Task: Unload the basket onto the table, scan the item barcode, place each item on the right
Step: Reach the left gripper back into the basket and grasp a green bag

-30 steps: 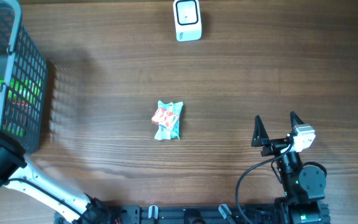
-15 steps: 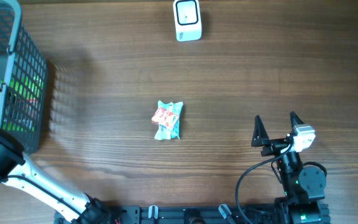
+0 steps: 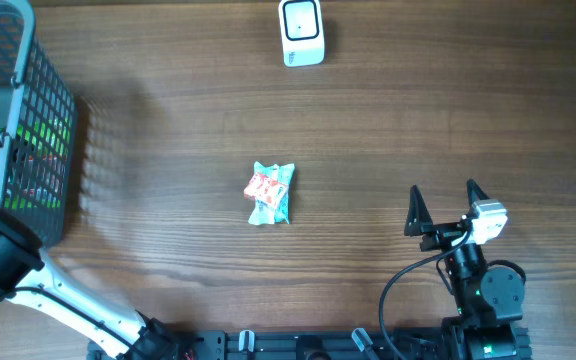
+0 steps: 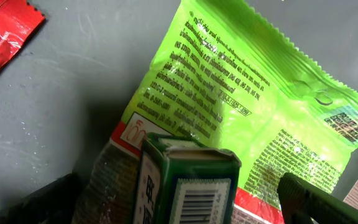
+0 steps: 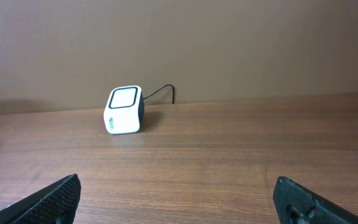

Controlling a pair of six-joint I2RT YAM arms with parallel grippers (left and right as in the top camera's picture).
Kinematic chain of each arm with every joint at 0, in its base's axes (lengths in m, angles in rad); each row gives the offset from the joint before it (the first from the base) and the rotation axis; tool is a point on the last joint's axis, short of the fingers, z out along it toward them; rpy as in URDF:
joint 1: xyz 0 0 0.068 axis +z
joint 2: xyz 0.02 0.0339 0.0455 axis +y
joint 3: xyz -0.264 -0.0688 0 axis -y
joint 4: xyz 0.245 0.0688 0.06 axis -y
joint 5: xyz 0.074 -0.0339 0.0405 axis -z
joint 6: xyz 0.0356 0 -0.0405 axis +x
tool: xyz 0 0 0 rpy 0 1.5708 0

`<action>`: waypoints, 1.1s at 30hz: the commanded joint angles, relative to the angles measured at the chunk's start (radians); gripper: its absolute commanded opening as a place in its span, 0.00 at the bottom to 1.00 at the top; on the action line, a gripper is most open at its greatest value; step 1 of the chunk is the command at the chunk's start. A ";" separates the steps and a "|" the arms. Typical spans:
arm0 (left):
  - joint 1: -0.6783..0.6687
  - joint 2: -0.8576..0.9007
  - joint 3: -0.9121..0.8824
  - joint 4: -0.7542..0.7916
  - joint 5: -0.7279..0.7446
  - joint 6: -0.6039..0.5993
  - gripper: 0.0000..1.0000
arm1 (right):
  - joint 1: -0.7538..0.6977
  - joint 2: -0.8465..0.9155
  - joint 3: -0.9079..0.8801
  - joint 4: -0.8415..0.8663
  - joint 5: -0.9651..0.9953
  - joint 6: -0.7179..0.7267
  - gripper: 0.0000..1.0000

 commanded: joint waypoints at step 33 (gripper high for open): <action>0.003 0.093 -0.079 -0.072 0.193 0.024 0.04 | -0.003 -0.005 -0.001 0.003 0.009 -0.018 1.00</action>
